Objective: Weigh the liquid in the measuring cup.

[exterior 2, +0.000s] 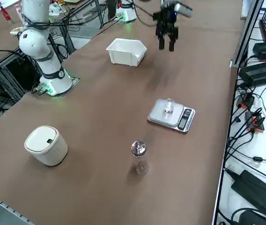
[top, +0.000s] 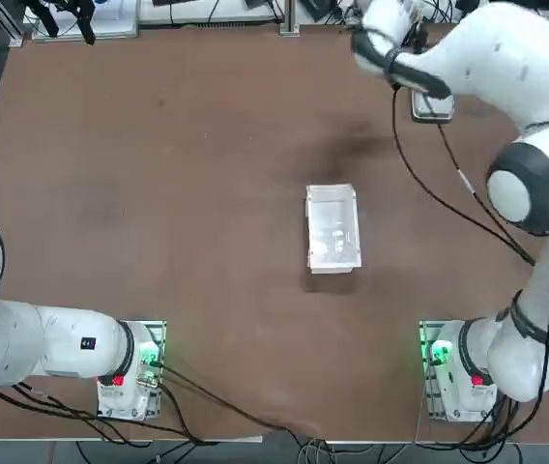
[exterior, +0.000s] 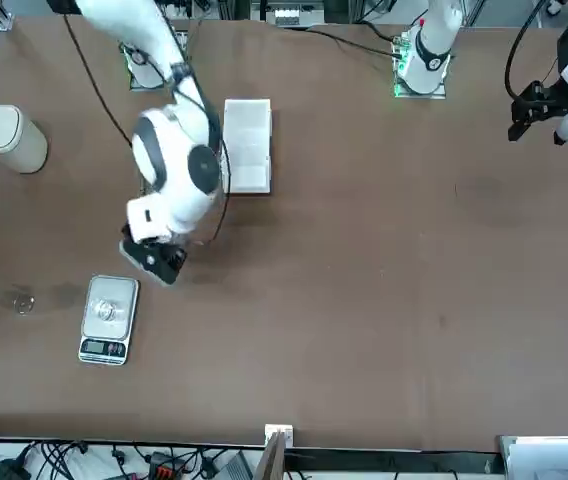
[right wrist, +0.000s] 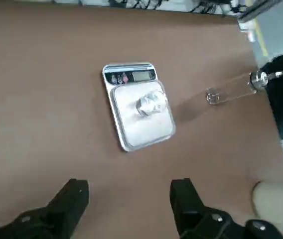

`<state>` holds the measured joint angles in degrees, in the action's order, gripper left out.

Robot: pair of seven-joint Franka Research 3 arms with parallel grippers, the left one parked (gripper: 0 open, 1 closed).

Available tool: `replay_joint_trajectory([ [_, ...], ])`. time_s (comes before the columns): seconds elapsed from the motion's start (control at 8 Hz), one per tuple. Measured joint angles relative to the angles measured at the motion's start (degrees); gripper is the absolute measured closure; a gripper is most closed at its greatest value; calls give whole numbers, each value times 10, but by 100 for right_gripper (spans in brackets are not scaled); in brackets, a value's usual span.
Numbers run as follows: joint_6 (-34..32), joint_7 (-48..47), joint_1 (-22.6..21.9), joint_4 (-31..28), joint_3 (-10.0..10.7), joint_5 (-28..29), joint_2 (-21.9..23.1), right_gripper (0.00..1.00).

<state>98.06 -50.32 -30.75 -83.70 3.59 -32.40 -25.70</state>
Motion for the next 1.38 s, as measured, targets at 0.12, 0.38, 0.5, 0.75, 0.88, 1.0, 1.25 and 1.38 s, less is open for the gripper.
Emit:
replay_joint_trajectory([
  [0.12, -20, 81, 15, -1, 2, 27, 31, 0],
  [0.38, -53, 223, 49, -2, 4, 68, 73, 0],
  [0.5, -59, 281, 70, -2, 6, 99, 89, 0],
  [0.75, -80, 392, 125, -2, 8, 157, 125, 0],
  [0.88, -87, 427, 149, -3, 9, 185, 142, 0],
  [1.0, -91, 454, 168, -3, 10, 215, 156, 0],
  [1.25, -109, 490, 204, -3, 10, 263, 180, 0],
  [1.38, -122, 496, 216, -3, 10, 281, 190, 0],
])
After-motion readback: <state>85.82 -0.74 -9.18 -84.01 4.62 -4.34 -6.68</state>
